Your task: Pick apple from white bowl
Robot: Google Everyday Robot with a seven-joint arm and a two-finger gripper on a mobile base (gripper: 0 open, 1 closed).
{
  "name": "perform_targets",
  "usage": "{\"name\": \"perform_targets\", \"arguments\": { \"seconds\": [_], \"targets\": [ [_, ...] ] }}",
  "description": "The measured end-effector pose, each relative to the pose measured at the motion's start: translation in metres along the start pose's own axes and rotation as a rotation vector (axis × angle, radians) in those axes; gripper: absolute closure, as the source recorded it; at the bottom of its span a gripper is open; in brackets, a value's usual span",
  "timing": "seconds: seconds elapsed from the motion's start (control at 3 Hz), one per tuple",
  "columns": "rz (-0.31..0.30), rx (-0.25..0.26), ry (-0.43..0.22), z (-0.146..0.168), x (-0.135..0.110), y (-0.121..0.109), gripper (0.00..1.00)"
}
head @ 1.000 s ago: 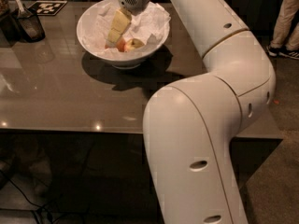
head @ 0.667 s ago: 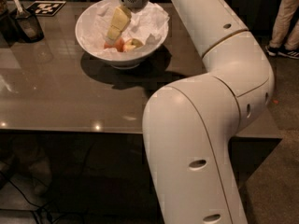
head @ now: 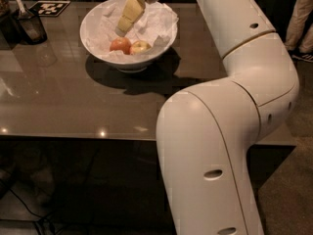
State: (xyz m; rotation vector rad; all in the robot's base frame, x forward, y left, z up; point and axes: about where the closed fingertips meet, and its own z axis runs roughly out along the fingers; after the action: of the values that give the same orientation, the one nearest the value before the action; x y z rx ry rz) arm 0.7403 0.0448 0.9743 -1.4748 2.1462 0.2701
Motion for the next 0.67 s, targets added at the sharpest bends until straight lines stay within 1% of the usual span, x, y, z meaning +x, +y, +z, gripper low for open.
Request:
{"name": "perform_targets", "arguments": {
  "seconds": [0.33, 0.67],
  "targets": [
    [0.031, 0.024, -0.018, -0.0060, 0.0022, -0.0113, 0.00],
    [0.034, 0.028, -0.027, -0.0010, 0.0002, -0.0144, 0.00]
  ]
}}
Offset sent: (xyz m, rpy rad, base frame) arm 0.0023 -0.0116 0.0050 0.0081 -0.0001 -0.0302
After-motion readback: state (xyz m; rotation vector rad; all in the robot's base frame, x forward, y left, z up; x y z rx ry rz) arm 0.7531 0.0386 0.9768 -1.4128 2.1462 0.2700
